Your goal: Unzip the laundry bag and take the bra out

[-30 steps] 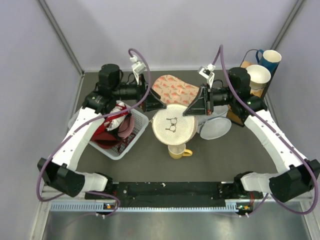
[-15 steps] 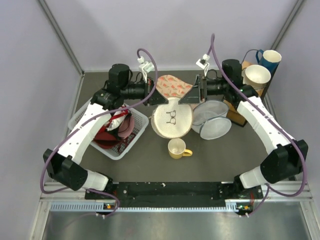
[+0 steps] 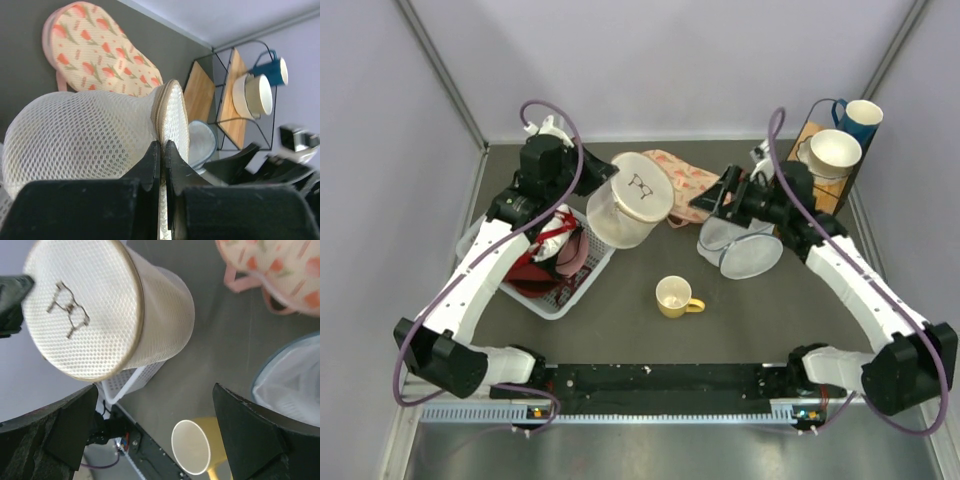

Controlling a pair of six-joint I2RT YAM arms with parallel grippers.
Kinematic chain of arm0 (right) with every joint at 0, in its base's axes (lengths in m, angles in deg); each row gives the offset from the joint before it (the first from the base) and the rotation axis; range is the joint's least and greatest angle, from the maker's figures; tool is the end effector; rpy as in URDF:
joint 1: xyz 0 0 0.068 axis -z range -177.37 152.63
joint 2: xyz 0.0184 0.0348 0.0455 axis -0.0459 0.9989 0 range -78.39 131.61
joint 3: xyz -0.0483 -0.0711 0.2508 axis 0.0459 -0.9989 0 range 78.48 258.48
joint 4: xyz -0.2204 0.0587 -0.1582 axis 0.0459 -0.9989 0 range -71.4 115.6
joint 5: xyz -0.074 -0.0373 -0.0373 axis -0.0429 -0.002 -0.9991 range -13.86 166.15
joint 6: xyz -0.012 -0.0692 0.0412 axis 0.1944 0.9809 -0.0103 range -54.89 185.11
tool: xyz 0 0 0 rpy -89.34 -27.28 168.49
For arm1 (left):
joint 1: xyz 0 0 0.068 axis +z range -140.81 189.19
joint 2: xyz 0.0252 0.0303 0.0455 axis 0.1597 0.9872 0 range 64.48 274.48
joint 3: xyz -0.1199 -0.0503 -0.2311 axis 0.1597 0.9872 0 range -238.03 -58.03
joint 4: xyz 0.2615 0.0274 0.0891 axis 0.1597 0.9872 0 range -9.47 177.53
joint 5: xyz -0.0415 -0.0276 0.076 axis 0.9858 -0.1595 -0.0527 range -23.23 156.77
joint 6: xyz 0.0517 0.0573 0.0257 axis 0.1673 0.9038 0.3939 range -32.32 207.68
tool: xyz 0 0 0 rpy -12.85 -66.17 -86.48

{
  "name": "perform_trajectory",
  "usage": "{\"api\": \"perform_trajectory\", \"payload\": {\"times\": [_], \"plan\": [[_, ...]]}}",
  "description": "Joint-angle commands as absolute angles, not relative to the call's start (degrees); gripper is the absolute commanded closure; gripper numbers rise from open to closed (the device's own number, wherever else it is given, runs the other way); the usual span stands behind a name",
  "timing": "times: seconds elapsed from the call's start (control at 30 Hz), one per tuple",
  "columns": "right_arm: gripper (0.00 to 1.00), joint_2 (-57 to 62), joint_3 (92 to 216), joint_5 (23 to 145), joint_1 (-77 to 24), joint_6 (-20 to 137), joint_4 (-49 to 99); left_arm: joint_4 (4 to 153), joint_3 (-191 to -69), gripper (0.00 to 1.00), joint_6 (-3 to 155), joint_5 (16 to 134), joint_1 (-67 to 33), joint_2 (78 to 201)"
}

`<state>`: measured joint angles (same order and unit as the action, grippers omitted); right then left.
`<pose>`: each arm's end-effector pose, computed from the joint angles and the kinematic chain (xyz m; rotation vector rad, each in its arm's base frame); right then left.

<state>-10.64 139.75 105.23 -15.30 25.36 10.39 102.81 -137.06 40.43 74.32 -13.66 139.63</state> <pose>0.2904 0.1301 0.3304 0.0337 2.0804 1.1364 0.3175 -0.1438 0.3933 -0.3301 1.9785 -0.9381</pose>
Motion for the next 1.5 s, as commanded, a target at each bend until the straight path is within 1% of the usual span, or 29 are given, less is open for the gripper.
{"api": "perform_trajectory", "payload": {"times": [0.0, 0.03, 0.07, 0.23, 0.33, 0.4, 0.43, 0.47, 0.5, 0.53, 0.6, 0.63, 0.67, 0.7, 0.73, 0.77, 0.8, 0.83, 0.87, 0.9, 0.97, 1.0, 1.07, 1.1, 1.2, 1.27, 1.3, 1.37, 1.47], "plan": [[0.01, -6.8, 133.9, 105.1, -22.6, 10.4, 27.2, 99.8, -134.9, 1.00, 29.2, 65.1, -13.7, 137.5], [0.01, -5.3, 133.7, 106.5, -23.3, 8.4, 33.5, 99.1, -134.6, 1.00, 29.1, 65.3, -13.7, 137.4], [0.01, -2.0, 133.7, 107.3, -24.9, 6.7, 35.4, 98.6, -134.0, 1.00, 29.0, 65.9, -13.7, 137.4], [0.03, 3.6, 134.6, 107.5, -27.0, 0.7, 47.3, 99.9, -132.4, 1.00, 28.0, 64.9, -13.7, 136.1], [0.06, 6.4, 137.0, 107.1, -27.1, -0.6, 48.5, 100.7, -131.9, 1.00, 28.2, 64.5, -13.7, 135.3], [0.26, 8.5, 138.6, 107.5, -27.2, -2.2, 50.8, 100.7, -131.5, 1.00, 27.7, 65.4, -13.7, 135.0], [0.38, 9.1, 138.9, 107.6, -27.2, -3.1, 52.3, 100.7, -131.2, 1.00, 27.4, 65.7, -13.7, 134.9], [0.70, 9.6, 139.1, 107.4, -27.2, -3.8, 53.8, 100.7, -130.5, 1.00, 27.2, 66.1, -13.7, 134.9], [0.91, 10.1, 139.9, 107.1, -27.2, -4.3, 53.9, 100.7, -130.2, 1.00, 26.8, 66.3, -13.7, 134.6], [1.00, 10.3, 140.6, 106.9, -27.1, -4.2, 52.9, 100.7, -129.8, 1.00, 26.8, 66.5, -13.7, 134.4], [1.00, 10.1, 142.6, 106.8, -26.7, -1.3, 49.2, 100.6, -129.3, 1.00, 28.0, 66.5, -13.7, 133.8], [1.00, 9.9, 143.1, 107.6, -25.9, 0.2, 48.9, 100.4, -129.5, 0.96, 29.1, 68.4, -13.7, 133.7], [1.00, 10.0, 145.0, 108.8, -25.3, 1.5, 48.2, 100.2, -130.2, 0.86, 30.4, 68.8, -13.6, 133.2], [1.00, 10.5, 146.5, 112.9, -24.5, 4.7, 45.8, 100.4, -130.5, 0.69, 33.2, 69.1, -13.4, 132.5], [1.00, 11.5, 148.0, 115.7, -23.7, 5.9, 44.6, 100.4, -130.8, 0.44, 34.7, 69.6, -13.2, 132.1], [1.00, 12.5, 149.7, 118.6, -21.6, 6.8, 43.2, 100.4, -131.1, 0.10, 36.1, 70.5, -13.0, 131.3], [1.00, 13.4, 152.9, 125.6, -20.8, 7.9, 42.7, 99.8, -131.2, 0.01, 38.9, 71.7, -11.8, 130.1], [1.00, 14.4, 154.2, 128.8, -19.9, 7.7, 42.6, 98.7, -130.8, 0.01, 40.8, 73.3, -11.1, 129.5], [1.00, 16.3, 155.5, 131.6, -19.0, 7.6, 42.6, 98.1, -130.6, 0.01, 43.2, 79.5, -9.8, 129.2], [1.00, 17.0, 157.8, 137.2, -18.0, 8.0, 42.5, 98.2, -131.0, 0.01, 47.4, 82.5, -6.2, 128.8], [1.00, 18.7, 160.8, 141.3, -17.5, 9.8, 39.7, 99.9, -131.0, 0.01, 49.8, 88.4, -2.3, 128.6], [1.00, 19.2, 161.7, 144.7, -17.3, 12.2, 38.4, 99.4, -130.5, 0.01, 51.4, 95.3, 1.1, 128.5], [1.00, 20.0, 163.9, 147.7, -17.4, 14.2, 35.6, 97.7, -129.0, 0.01, 52.0, 101.1, 2.9, 128.9], [1.00, 20.1, 164.2, 149.3, -17.5, 15.2, 35.5, 97.3, -128.5, 0.01, 52.3, 106.3, 3.0, 129.9], [1.00, 20.1, 165.6, 151.6, -17.4, 18.8, 32.2, 91.7, -125.4, 0.01, 48.3, 114.1, 2.9, 132.7], [1.00, 20.1, 166.7, 151.6, -17.3, 21.1, 29.1, 87.1, -122.1, 0.01, 45.9, 116.5, 2.9, 133.2], [1.00, 20.0, 166.6, 151.6, -17.3, 21.3, 28.6, 81.9, -121.2, 0.01, 43.4, 117.6, 2.8, 133.4], [1.00, 20.2, 166.6, 151.7, -17.2, 21.4, 28.4, 78.0, -119.8, 0.01, 41.8, 121.9, 2.3, 133.7], [1.00, 20.7, 166.5, 151.6, -17.3, 21.2, 28.2, 76.8, -119.3, 0.01, 42.0, 123.7, 1.2, 134.3]]}}
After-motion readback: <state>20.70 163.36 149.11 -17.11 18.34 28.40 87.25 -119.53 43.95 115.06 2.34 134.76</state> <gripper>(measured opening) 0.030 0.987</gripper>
